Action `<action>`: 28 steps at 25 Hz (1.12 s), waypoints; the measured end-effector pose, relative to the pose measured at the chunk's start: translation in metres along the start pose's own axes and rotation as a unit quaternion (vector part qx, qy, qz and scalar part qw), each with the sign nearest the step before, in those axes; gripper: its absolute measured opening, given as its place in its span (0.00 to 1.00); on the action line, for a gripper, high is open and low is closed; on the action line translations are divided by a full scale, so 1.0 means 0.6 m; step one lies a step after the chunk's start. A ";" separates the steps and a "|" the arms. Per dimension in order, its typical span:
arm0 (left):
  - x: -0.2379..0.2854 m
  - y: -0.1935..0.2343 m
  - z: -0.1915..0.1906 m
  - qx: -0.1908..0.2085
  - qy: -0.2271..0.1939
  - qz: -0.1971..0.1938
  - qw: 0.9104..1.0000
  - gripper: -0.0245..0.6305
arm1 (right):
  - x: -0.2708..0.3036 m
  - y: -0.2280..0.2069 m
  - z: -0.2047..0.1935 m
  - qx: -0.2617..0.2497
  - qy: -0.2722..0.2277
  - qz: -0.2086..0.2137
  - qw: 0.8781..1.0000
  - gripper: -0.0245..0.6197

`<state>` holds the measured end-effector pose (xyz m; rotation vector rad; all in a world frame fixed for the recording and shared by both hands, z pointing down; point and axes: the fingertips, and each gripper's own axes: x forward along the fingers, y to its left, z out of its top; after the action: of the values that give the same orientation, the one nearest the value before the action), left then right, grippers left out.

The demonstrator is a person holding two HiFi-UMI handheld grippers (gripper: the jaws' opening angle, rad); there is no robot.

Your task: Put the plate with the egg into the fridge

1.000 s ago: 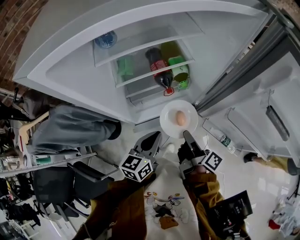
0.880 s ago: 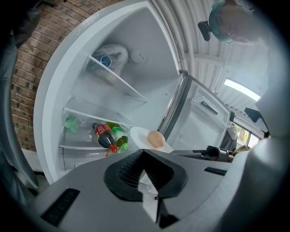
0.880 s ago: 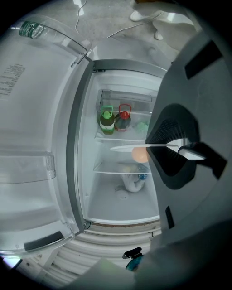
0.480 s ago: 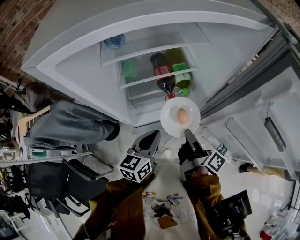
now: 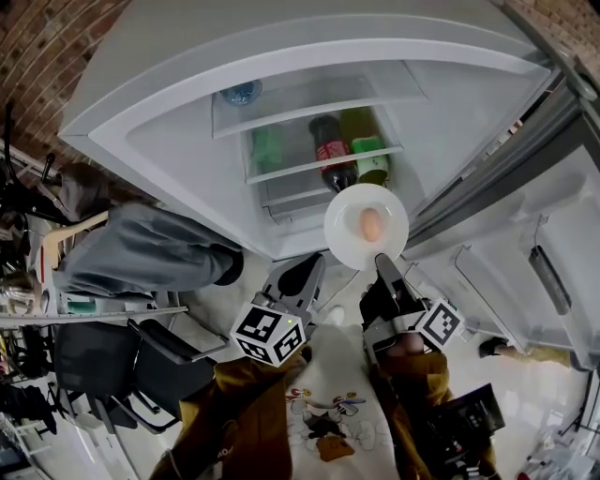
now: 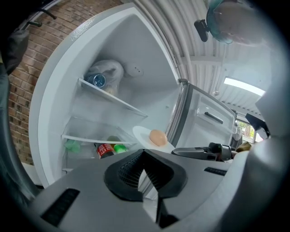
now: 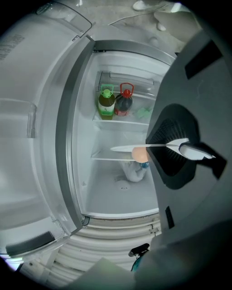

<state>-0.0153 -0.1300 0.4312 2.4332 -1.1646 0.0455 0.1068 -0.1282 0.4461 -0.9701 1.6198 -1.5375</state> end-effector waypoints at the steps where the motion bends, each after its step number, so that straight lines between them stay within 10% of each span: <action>1: 0.001 0.000 0.006 0.003 -0.003 -0.001 1.000 0.05 | 0.003 0.005 0.001 -0.001 -0.001 0.002 1.000 0.07; 28: 0.045 -0.036 0.103 0.060 -0.036 -0.041 0.997 0.05 | 0.044 0.083 0.070 -0.017 -0.046 0.023 0.999 0.07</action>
<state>0.0084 -0.1628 0.3733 2.6051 -1.1205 0.0031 0.1279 -0.1706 0.3939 -1.0009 1.5972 -1.4189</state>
